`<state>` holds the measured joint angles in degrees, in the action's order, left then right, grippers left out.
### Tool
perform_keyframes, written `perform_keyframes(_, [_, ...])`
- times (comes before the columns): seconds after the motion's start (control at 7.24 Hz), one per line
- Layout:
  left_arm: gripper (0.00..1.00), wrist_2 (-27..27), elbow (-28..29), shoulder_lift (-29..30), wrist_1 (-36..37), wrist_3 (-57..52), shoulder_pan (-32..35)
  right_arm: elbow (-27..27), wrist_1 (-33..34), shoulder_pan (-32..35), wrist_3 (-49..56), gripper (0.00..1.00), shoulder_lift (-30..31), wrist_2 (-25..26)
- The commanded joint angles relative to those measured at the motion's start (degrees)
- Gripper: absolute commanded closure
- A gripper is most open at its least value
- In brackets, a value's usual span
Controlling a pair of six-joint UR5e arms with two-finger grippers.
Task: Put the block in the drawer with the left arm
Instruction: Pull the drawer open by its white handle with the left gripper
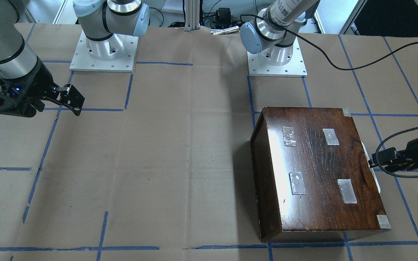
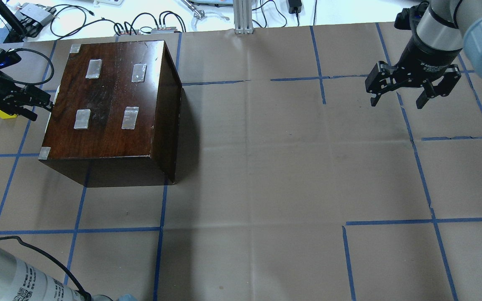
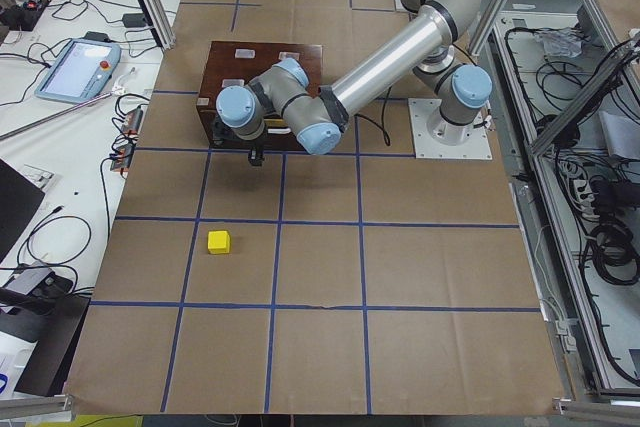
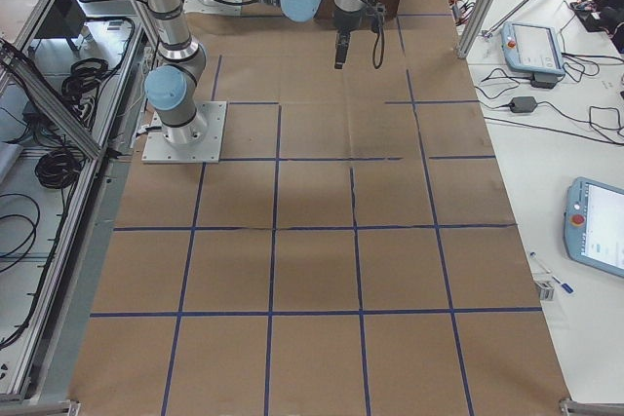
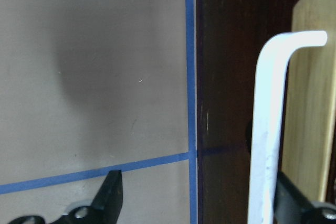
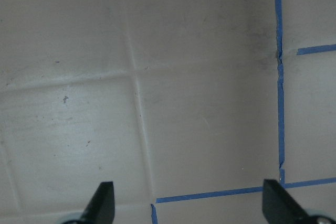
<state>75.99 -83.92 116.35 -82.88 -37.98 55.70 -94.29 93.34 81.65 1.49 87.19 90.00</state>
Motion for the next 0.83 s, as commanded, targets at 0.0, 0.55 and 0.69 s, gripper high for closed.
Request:
perform_keyframes(0.0, [0.08,3.1,0.1,-0.2,0.2,0.0,-0.1,0.1,0.0,0.0,-0.1,0.00,0.0,0.0])
perform_keyframes(0.55, [0.09,7.4,0.2,-0.2,0.8,0.0,-1.0,0.1,0.0,0.0,-0.1,0.00,0.0,0.0])
perform_keyframes(0.69, [0.09,7.9,0.2,-0.2,0.8,0.0,-1.3,0.0,0.0,0.0,0.0,0.00,0.0,0.0])
